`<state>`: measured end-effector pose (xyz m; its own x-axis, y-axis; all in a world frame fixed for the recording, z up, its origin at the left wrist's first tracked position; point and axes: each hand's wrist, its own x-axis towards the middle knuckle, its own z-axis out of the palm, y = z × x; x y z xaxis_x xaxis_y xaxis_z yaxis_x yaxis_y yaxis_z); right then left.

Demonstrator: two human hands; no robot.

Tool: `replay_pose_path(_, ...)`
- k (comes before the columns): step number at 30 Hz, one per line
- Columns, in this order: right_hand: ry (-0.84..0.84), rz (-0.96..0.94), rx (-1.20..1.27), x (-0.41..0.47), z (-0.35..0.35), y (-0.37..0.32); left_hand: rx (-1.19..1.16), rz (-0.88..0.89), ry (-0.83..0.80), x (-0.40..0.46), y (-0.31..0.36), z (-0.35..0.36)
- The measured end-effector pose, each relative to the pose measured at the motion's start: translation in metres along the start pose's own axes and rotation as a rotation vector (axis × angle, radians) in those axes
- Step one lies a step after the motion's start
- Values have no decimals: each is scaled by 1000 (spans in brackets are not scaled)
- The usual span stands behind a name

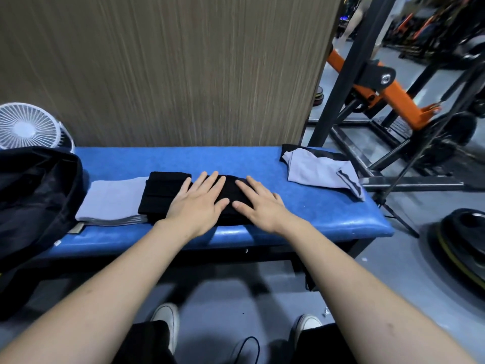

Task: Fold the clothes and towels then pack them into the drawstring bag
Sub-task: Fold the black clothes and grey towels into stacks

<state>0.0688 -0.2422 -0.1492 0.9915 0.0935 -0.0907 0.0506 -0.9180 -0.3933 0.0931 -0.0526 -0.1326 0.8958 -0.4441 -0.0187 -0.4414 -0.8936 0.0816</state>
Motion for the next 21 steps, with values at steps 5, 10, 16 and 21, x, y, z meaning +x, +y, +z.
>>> replay_pose_path(5, -5, -1, -8, 3, 1, 2, 40, -4, -19, 3, -1, 1)
replay_pose_path(10, 148, -52, 74, -2, -8, 9, -25, -45, 92, 4, 3, -6)
replay_pose_path(16, 451, 15, 118, -16, -35, 52, -204, -14, 393, 16, 30, -19)
replay_pose_path(21, 627, 99, 38, -38, -51, 109, -329, 137, 364, 36, 87, -23)
